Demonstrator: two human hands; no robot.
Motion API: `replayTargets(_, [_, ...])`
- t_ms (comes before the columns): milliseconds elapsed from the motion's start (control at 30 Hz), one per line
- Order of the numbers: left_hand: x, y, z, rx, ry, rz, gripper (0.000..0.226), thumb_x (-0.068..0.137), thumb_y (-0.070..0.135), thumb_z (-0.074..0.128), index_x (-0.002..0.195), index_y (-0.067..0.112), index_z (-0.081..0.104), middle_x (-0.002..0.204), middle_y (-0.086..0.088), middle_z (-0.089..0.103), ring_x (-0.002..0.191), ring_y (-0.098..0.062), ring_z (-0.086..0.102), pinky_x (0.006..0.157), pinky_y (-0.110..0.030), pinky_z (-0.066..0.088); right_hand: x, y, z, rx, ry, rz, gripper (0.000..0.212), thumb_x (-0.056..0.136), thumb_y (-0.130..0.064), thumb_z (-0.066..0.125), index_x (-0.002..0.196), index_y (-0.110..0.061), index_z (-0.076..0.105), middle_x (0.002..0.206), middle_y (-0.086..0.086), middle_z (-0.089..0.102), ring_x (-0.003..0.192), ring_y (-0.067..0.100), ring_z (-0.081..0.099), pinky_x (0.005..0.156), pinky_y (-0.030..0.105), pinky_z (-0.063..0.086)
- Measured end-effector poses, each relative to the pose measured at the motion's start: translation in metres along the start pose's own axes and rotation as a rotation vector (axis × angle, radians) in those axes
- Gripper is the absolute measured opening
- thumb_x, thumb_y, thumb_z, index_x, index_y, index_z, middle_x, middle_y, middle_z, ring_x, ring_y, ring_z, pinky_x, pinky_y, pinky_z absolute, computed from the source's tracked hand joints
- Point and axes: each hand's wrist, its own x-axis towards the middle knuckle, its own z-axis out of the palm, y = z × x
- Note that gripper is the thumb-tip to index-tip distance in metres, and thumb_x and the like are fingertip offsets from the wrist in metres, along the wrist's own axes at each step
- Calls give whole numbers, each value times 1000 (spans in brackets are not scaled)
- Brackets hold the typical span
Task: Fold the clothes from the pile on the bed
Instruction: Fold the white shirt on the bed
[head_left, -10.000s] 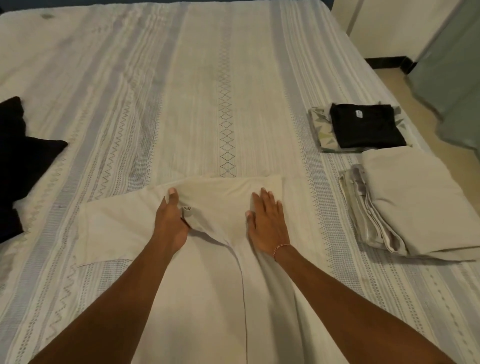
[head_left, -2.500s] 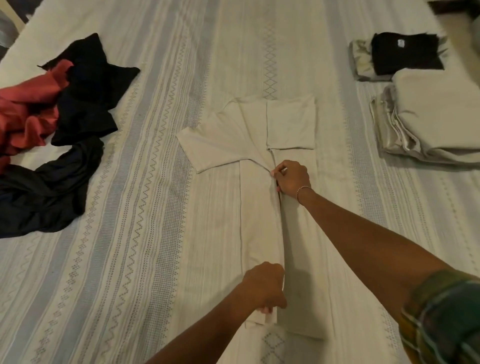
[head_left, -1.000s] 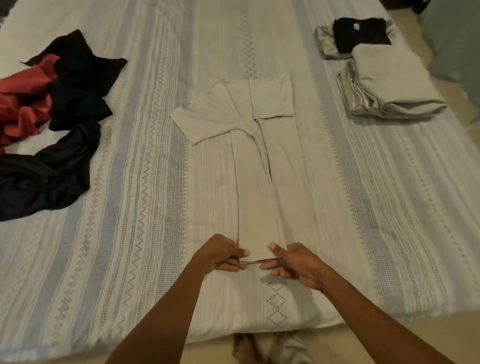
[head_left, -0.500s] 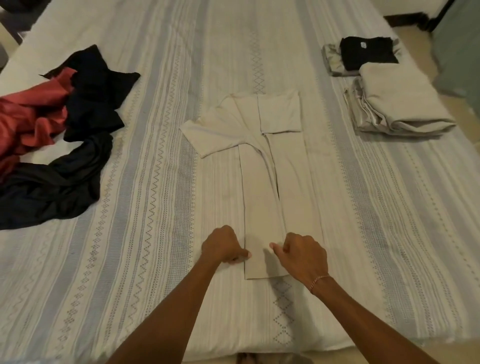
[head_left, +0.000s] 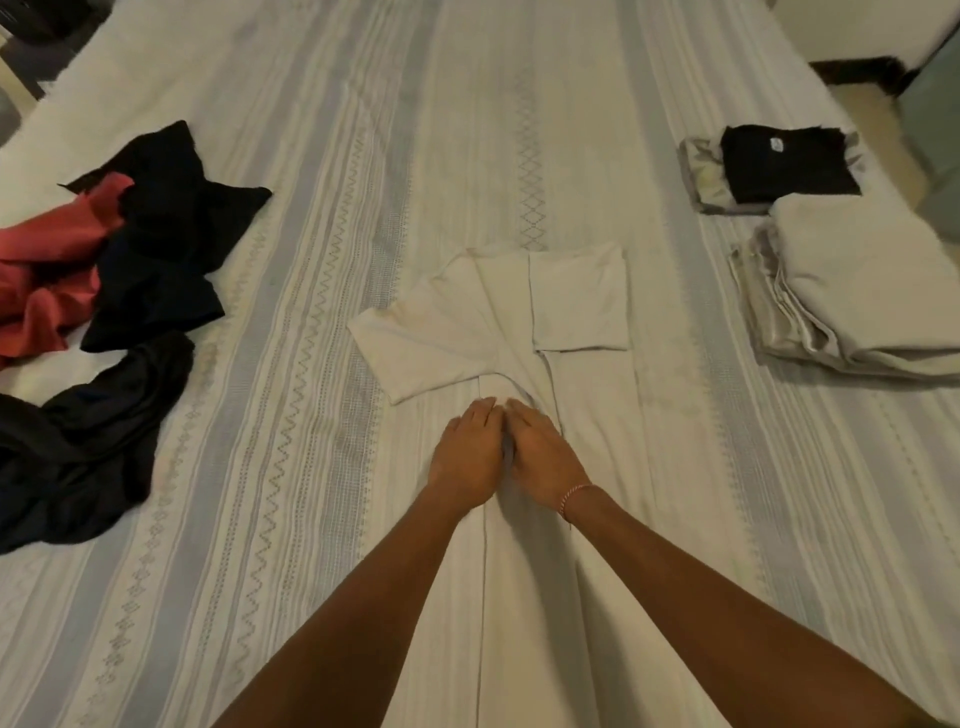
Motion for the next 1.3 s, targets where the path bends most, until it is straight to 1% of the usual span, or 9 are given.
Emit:
replayTargets(200, [34,-12,1,23,130,-26,35,95,17,57,129,8,61,130,-8,62,117,-27,58,92,-42,49,42,17,-8,-23,3,170,76,102,-4,44,159,-6,-6,168,6,-12,149,22,27,117,26,27])
replayTargets(333, [41,-18,-10,-123,271,-96,15,94,23,63,99,13,72,99,-3,71,91,-22,64,78,-38,52,41,18,0,-77,8,241,78,104,-14,41,157,-11,-16,165,5,-23,109,25,63,89,26,47])
replayTargets(467, [55,-51,-39,-186,489,-524,29,92,37,66,98,8,63,96,-8,61,92,-25,56,76,-38,48,51,17,-5,-161,-71,262,75,107,-27,35,157,-9,-17,163,7,-25,87,22,66,70,23,40])
replayTargets(667, [95,-112,-73,-568,364,-1133,78,84,43,78,129,-11,46,126,-27,57,114,-42,58,91,-46,50,57,17,-11,-171,-183,267,78,106,-30,36,155,-7,-21,164,11,-26,91,22,66,80,27,51])
replayTargets(900, [127,-119,-95,-1163,286,-936,21,85,13,79,89,-5,70,88,-17,70,82,-26,64,77,-40,54,70,2,-40,-195,-303,323,74,105,-36,40,160,-8,0,169,12,2,124,22,58,104,32,44])
replayTargets(1000, [143,-87,-119,-1079,272,-772,35,86,18,78,64,12,52,67,-7,57,67,-20,54,64,-35,44,84,-15,-71,-13,50,325,50,95,-60,54,128,-22,64,127,-9,66,112,9,63,84,21,49])
replayTargets(1067, [161,-55,-136,-1039,274,-681,41,87,18,77,59,16,46,59,0,51,60,-17,50,60,-33,43,104,-25,-93,426,316,284,51,79,-70,67,111,-31,68,109,-19,70,100,0,65,77,12,49])
replayTargets(1167, [189,-6,-158,-1298,140,-467,23,92,21,72,73,9,66,74,-6,67,76,-22,65,76,-42,57,139,-36,-117,1026,184,174,75,76,-75,66,133,-28,59,130,-8,66,120,9,62,98,30,53])
replayTargets(1300, [213,21,-154,-1359,50,-246,26,104,14,53,115,-1,70,103,-13,76,99,-20,73,94,-31,57,173,-4,-157,1440,160,259,47,99,-43,57,130,-9,64,126,12,70,121,23,65,102,37,52])
